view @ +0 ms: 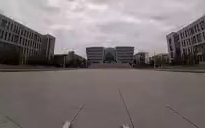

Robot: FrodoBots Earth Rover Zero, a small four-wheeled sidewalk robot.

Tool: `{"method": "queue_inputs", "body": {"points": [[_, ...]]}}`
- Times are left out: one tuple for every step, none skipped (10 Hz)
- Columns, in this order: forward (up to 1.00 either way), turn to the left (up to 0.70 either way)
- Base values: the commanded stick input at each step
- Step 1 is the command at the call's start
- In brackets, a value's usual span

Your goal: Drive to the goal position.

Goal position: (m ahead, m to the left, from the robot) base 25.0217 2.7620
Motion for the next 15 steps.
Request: {"method": "queue_inputs", "body": {"points": [[0.7,0.02],[0.7,0.02],[0.7,0.02],[0.7,0.02],[0.7,0.03],[0.7,0.02],[0.7,0.02],[0.7,0.02],[0.7,0.02],[0.7,0.03],[0.7,0.02],[0.7,0.02],[0.7,0.02],[0.7,0.02],[0.7,0.02]]}}
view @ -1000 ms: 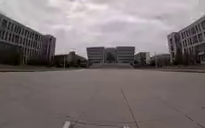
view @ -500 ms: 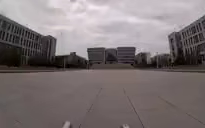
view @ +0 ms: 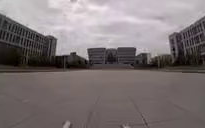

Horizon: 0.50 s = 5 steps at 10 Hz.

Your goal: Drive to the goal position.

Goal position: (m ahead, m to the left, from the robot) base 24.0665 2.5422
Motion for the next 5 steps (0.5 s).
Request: {"method": "queue_inputs", "body": {"points": [[0.7,0.02],[0.7,0.02],[0.7,0.02],[0.7,0.02],[0.7,0.02]]}}
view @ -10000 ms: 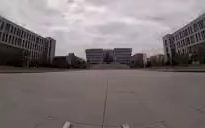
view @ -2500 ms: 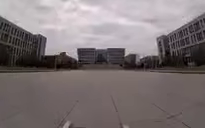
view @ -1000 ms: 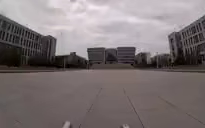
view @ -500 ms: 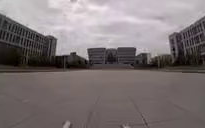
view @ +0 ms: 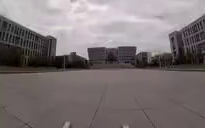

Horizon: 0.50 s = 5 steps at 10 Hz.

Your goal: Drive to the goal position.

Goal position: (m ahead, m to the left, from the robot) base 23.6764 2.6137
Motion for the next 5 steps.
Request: {"method": "queue_inputs", "body": {"points": [[0.7,0.02],[0.7,0.02],[0.7,0.02],[0.7,0.02],[0.7,0.02]]}}
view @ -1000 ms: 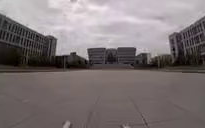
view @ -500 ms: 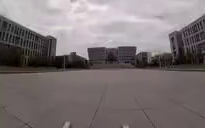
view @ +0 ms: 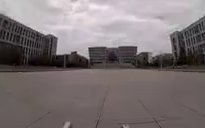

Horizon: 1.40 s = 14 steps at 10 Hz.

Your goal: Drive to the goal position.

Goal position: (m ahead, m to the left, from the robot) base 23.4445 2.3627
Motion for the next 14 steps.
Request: {"method": "queue_inputs", "body": {"points": [[0.7,0.02],[0.7,0.02],[0.7,0.02],[0.7,0.02],[0.7,0.02],[0.7,0.02],[0.7,0.02],[0.7,0.02],[0.7,0.02],[0.7,0.02],[0.7,0.02],[0.7,0.02],[0.7,0.02],[0.7,0.02]]}}
